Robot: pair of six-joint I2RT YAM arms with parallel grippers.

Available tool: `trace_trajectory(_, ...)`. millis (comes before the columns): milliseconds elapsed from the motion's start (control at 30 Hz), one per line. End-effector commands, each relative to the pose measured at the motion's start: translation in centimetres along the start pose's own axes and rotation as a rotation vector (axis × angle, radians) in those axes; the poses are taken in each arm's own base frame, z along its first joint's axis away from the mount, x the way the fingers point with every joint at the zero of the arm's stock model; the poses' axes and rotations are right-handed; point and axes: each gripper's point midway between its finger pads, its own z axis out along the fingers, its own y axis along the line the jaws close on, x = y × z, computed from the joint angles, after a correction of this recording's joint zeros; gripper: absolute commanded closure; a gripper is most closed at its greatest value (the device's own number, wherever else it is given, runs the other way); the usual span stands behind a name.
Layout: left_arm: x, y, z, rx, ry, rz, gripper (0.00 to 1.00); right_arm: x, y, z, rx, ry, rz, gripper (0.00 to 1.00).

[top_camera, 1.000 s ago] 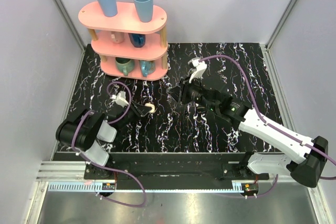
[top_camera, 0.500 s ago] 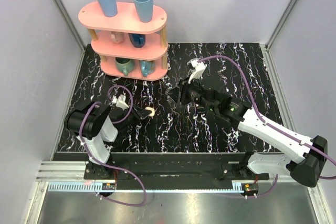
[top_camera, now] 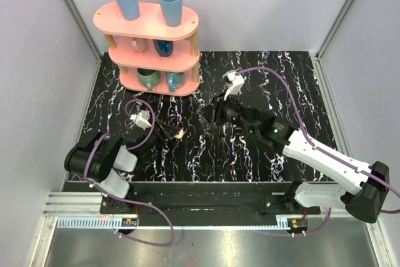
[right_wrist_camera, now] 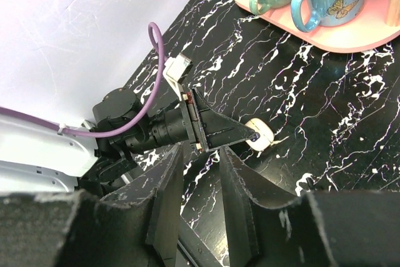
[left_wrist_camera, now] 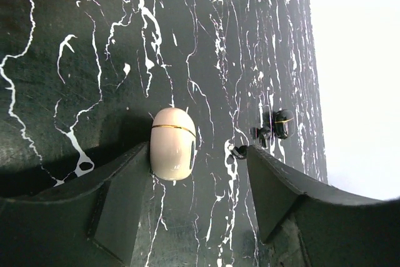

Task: Insert the wireless bluetooth earbuds into the charging case
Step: Place the charging case at the center of the board.

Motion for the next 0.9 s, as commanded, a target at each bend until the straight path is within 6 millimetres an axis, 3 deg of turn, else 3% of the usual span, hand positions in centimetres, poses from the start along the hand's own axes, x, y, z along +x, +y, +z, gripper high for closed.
trace_trajectory(0, -1.0, 0.6, -0.2, -0.049, -0.034, 0.067, 0.33, -1.2, 1.1, -0.5, -0.039, -0.043, 0.012, 0.62)
trace_trajectory(300, -1.8, 0.9, -1.3, -0.109, -0.060, 0.125, 0.32, -1.0, 0.9, -0.4, -0.032, -0.044, 0.014, 0.62)
trace_trajectory(467, -2.6, 0.0, -2.1, -0.115, -0.069, 0.171, 0.30, -1.2, 0.6, -0.8, -0.016, -0.054, 0.025, 0.59)
trace_trajectory(500, -3.3, -0.9, -2.4, -0.096, -0.094, 0.187, 0.30, -1.2, 0.3, -0.8, 0.002, -0.051, 0.028, 0.58)
trace_trajectory(567, -3.9, -1.4, -2.7, -0.109, -0.092, 0.212, 0.29, -0.8, -1.4, -0.6, 0.068, -0.035, 0.037, 0.55)
trace_trajectory(600, -4.8, -2.8, -3.1, -0.079, -0.123, 0.238, 0.28, -0.7, -2.0, -0.6, 0.094, -0.030, 0.050, 0.55)
trace_trajectory(767, -7.6, -6.1, -5.0, -0.069, -0.176, 0.359, 0.30, 0.6, -7.0, -1.2, 0.252, 0.008, 0.089, 0.54)
trace_trajectory(867, -8.8, -7.8, -6.2, -0.048, -0.225, 0.394, 0.23, 0.8, -9.8, -1.9, 0.309, 0.007, 0.146, 0.53)
